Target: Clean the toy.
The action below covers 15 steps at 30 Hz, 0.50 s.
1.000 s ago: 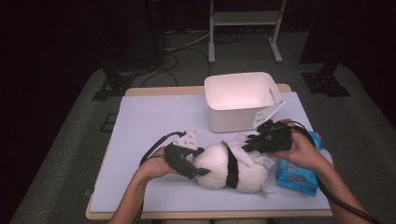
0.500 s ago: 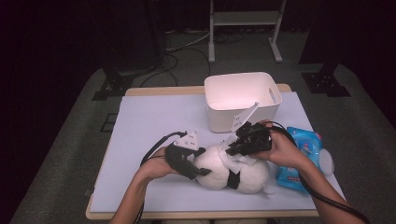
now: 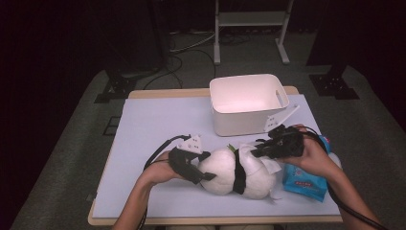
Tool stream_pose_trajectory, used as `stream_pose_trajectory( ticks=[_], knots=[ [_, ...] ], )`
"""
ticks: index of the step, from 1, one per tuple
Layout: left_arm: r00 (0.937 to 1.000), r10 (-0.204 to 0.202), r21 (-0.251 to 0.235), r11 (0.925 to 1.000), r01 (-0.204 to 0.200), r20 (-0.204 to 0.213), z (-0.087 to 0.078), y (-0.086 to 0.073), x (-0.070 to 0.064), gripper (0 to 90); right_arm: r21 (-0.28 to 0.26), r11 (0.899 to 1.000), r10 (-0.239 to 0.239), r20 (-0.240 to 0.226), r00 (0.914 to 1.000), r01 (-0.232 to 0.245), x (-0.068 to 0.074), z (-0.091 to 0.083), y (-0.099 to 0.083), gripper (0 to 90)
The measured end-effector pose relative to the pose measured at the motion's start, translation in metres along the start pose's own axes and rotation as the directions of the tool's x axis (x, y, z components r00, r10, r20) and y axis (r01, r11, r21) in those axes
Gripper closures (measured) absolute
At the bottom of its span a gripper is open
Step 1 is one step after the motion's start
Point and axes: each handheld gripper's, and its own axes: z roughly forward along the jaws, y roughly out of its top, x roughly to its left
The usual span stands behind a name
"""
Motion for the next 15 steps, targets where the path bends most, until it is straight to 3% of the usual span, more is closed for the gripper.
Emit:
stream_pose_trajectory(
  ticks=[6,15],
  knots=[
    [0.9999,0.012,-0.002,0.9999,-0.012,0.001,-0.001,0.002,-0.002,26.6,-0.029,0.999,0.036,-0.003,0.9993,-0.036,-0.003,-0.009,-0.018,82.6],
    [1.0,-0.006,0.009,0.9999,0.006,0.005,-0.001,-0.001,0.001,26.6,-0.031,0.997,0.076,0.006,0.9971,-0.076,-0.01,-0.015,-0.04,82.5]
  ],
)
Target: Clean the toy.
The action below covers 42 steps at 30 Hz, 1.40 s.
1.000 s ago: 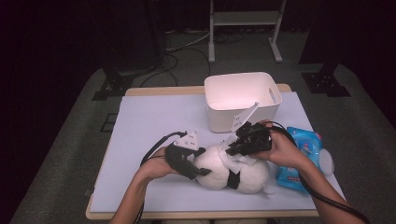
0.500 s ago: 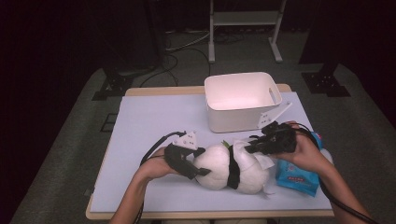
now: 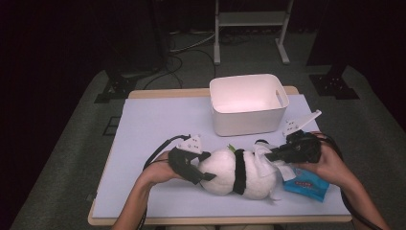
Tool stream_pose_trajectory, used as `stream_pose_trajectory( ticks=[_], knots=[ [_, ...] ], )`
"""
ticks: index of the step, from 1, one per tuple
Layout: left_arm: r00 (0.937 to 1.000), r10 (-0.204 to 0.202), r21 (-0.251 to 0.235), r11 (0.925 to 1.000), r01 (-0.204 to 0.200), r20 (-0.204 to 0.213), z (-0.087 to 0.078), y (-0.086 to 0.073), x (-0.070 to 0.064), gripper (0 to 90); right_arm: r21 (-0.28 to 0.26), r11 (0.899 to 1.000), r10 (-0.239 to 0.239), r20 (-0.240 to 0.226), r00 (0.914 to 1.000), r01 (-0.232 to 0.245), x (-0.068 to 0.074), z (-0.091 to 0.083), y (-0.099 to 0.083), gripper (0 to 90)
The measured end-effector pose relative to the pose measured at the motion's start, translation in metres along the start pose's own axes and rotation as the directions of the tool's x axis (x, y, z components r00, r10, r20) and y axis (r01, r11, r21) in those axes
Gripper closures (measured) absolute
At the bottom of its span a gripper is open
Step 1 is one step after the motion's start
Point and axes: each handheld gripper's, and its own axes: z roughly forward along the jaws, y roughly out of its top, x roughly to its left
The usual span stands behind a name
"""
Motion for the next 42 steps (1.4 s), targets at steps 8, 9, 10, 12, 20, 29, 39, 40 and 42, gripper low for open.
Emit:
stream_pose_trajectory(
  ticks=[8,9,10,12,20,29,39,40,42],
  knots=[
    [1.0,-0.004,0.005,1.0,0.004,-0.002,-0.001,-0.002,0.002,26.6,0.007,0.999,0.039,-0.013,0.9992,-0.039,-0.005,0.003,-0.016,82.6],
    [0.9999,-0.011,0.005,0.9999,0.011,0.0,-0.001,-0.003,0.002,26.6,0.011,0.999,0.043,-0.012,0.999,-0.043,-0.005,0.003,-0.019,82.6],
    [0.9999,-0.013,0.003,0.9999,0.013,0.001,-0.001,-0.003,0.003,26.6,0.016,0.999,0.044,-0.009,0.999,-0.044,-0.006,0.004,-0.021,82.6],
    [0.9999,-0.011,0.001,0.9999,0.011,0.002,-0.001,-0.002,0.003,27.2,0.013,0.999,0.053,-0.012,0.9985,-0.053,-0.007,0.004,-0.023,82.6],
    [0.9999,-0.012,0.002,0.9999,0.012,-0.003,-0.003,0.0,0.003,27.4,0.035,0.999,0.018,0.003,0.9998,-0.019,-0.008,0.004,-0.004,82.9],
    [1.0,0.0,-0.01,0.9999,0.0,-0.009,-0.005,0.004,-0.001,27.4,0.05,0.998,-0.047,0.002,0.9989,0.047,0.002,0.009,0.03,82.9],
    [0.9999,0.013,-0.01,0.9999,-0.013,-0.009,-0.005,0.007,-0.004,27.7,0.088,0.99,-0.111,-0.027,0.9934,0.113,0.016,0.031,0.053,82.8],
    [0.9999,0.01,-0.012,0.9999,-0.01,-0.007,-0.005,0.006,-0.003,27.7,0.088,0.989,-0.114,-0.029,0.9931,0.116,0.016,0.033,0.054,82.8],
    [0.9999,0.011,-0.013,0.9998,-0.012,-0.002,-0.005,0.005,-0.001,27.7,0.091,0.99,-0.106,-0.027,0.994,0.108,0.016,0.032,0.053,82.8]
  ],
)
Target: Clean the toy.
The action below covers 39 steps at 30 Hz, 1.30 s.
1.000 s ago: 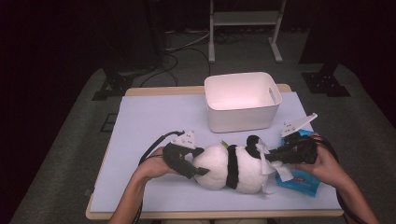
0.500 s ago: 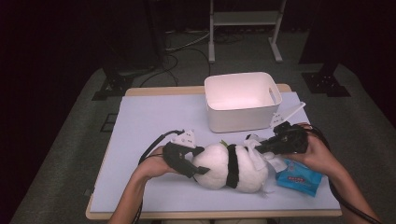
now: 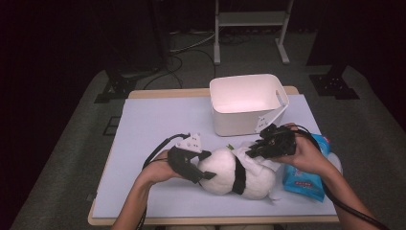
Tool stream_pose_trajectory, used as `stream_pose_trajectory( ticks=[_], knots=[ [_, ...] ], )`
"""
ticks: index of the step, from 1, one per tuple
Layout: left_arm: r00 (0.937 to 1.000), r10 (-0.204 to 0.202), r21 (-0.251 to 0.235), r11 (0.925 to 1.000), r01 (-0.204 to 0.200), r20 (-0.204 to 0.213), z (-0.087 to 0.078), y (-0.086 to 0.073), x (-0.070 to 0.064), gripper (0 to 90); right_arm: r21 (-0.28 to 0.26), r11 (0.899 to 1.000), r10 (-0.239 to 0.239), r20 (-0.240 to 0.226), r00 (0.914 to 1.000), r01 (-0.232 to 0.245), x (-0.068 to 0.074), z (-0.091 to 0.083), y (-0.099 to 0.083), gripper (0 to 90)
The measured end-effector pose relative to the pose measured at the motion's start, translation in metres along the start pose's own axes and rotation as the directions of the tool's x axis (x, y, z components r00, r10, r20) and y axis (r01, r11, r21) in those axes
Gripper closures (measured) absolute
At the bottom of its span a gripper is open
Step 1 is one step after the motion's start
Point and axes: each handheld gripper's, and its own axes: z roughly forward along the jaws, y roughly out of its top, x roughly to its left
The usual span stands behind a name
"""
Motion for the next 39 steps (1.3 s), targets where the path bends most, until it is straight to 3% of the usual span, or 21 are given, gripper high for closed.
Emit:
stream_pose_trajectory(
  ticks=[5,11,29,32,36,37,39],
  knots=[
    [0.9998,-0.011,-0.022,0.9997,0.012,0.013,0.002,0.001,-0.001,27.2,-0.021,1.0,0.012,-0.006,0.9999,-0.012,-0.002,-0.005,-0.013,82.3],
    [0.9998,0.008,-0.029,0.9996,-0.008,0.016,0.003,0.004,-0.004,27.7,-0.051,0.997,0.063,0.006,0.998,-0.062,-0.008,-0.013,-0.032,82.0],
    [0.9996,0.015,-0.026,0.9996,-0.014,0.025,0.002,0.002,-0.005,28.6,-0.063,0.993,0.097,0.022,0.995,-0.096,-0.015,-0.021,-0.044,82.2],
    [0.9995,-0.008,-0.028,0.9996,0.009,0.03,0.002,0.002,-0.003,25.7,-0.064,0.993,0.096,0.019,0.9952,-0.094,-0.014,-0.02,-0.045,82.3],
    [0.9983,-0.049,-0.023,0.9985,0.049,0.03,0.003,0.002,0.002,14.8,-0.068,0.994,0.088,0.014,0.996,-0.087,-0.013,-0.019,-0.047,82.3],
    [0.9966,-0.076,-0.019,0.9969,0.077,0.031,0.005,0.002,0.004,11.4,-0.066,0.994,0.091,0.013,0.9958,-0.09,-0.012,-0.02,-0.049,82.4],
    [0.9956,-0.084,-0.019,0.9962,0.085,0.041,0.006,0.003,0.006,9.7,-0.066,0.994,0.094,0.012,0.9955,-0.093,-0.011,-0.02,-0.051,82.5]
  ],
)
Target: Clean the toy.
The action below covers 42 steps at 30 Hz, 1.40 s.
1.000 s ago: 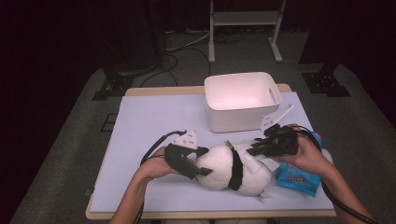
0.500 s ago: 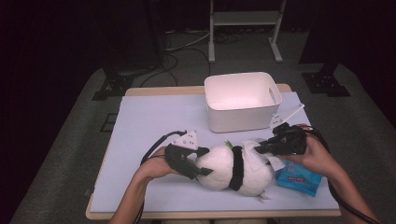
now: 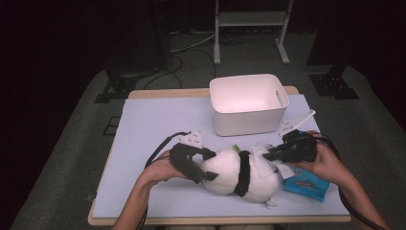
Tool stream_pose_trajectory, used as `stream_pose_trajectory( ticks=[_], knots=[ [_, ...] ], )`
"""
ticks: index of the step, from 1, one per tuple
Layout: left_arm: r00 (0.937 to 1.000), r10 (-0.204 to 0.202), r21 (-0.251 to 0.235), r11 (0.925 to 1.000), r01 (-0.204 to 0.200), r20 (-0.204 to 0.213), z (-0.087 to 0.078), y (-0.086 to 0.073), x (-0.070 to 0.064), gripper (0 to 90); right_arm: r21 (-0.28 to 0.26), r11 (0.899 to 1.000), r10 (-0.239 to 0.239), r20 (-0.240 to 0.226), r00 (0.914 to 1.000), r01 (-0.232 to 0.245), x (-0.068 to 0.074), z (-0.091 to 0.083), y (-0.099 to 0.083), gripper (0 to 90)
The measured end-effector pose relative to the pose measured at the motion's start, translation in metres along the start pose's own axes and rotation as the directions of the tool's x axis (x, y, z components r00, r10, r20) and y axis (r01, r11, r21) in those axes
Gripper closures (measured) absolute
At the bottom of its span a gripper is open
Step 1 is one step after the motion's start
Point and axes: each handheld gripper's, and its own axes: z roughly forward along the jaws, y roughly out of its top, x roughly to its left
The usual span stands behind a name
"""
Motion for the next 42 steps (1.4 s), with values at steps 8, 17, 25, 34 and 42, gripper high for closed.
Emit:
stream_pose_trajectory(
  ticks=[8,17,25,34,42],
  knots=[
    [0.9988,-0.002,0.02,0.9998,0.001,0.048,0.012,0.006,0.002,5.9,0.019,1.0,-0.011,-0.009,0.9999,0.011,0.004,0.001,-0.001,82.9],
    [0.996,0.087,0.046,0.9951,-0.088,0.022,0.014,0.012,-0.007,22.7,0.017,0.999,-0.048,-0.007,0.9988,0.048,0.014,0.006,0.008,83.2],
    [0.993,0.117,0.028,0.9927,-0.118,0.013,0.009,0.008,-0.01,27.7,-0.005,1.0,-0.022,0.011,0.9997,0.022,0.004,-0.002,0.012,83.0],
    [0.9926,0.121,0.027,0.9923,-0.121,0.014,0.007,0.003,-0.01,28.1,-0.016,0.999,0.03,0.045,0.9985,-0.029,-0.018,-0.01,0.011,82.7],
    [0.9933,0.115,0.025,0.993,-0.115,0.01,0.007,0.003,-0.01,28.0,0.0,0.998,0.056,0.044,0.9975,-0.056,-0.018,-0.013,-0.007,82.8]
  ],
)
